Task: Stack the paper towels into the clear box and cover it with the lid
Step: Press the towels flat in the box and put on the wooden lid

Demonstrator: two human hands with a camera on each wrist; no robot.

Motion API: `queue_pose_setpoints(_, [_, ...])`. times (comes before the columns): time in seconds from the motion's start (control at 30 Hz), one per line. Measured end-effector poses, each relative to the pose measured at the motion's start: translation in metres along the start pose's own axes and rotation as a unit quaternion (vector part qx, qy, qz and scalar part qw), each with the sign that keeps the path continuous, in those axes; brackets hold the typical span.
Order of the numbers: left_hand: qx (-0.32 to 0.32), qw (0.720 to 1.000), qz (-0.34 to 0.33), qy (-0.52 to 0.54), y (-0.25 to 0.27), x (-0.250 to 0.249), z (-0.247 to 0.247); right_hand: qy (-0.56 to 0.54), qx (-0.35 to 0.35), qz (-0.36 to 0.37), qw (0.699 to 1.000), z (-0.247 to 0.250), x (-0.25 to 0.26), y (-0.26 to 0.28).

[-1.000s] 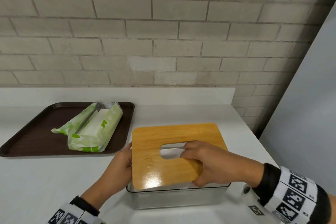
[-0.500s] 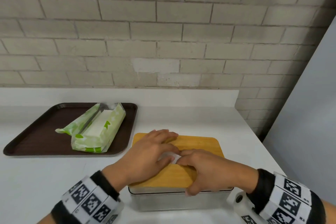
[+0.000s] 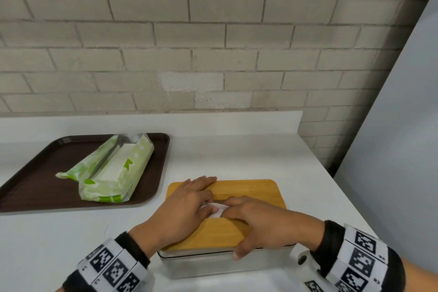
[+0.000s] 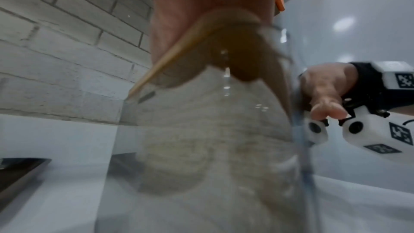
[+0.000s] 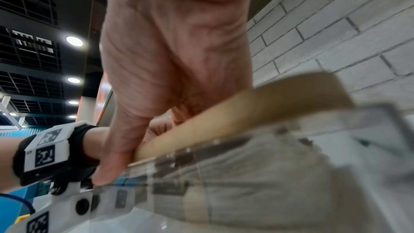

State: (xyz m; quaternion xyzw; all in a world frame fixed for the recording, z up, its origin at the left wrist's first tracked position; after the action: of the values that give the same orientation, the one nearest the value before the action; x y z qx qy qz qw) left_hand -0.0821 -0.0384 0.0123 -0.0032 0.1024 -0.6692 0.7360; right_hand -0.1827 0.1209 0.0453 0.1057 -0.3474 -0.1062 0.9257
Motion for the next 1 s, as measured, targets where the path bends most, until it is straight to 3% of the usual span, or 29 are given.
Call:
queue_pose_setpoints(0.67, [-0.004, 0.999, 0.027, 0.036, 0.007, 0.002, -0.014, -0.052, -0.038, 0.018, 0.998, -0.014, -0.009, 0.003])
queue_pose_setpoints(0.77, [-0.004, 0.999, 0.022, 0.026, 0.007, 0.003, -0.014, -0.135, -0.117, 0.03, 0.983, -0.007, -0.013, 0.011])
queue_pose_setpoints(0.87, [0.003, 0.999, 0.024, 0.03, 0.008, 0.003, -0.014, -0.096, -0.216, 0.006, 0.972, 0.001, -0.034, 0.022])
queue_pose_setpoints(1.0, [0.006, 0.999, 0.023, 0.029, 0.009, 0.001, -0.015, -0.033, -0.152, -0.067, 0.986, -0.012, -0.065, 0.03])
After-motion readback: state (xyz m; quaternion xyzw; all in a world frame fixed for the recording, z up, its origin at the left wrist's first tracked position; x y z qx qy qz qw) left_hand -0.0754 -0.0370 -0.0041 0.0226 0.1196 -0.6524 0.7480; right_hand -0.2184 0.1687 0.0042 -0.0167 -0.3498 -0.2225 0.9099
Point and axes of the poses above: each hand's wrist, its own y-axis away from the middle knuckle, its own z-axis out of the back of the hand, x = y × z, the point moved 1 cm from there along -y, towards the middle knuckle, and after that the axes turned 13 degrees about -y, right-handed, at the moved point
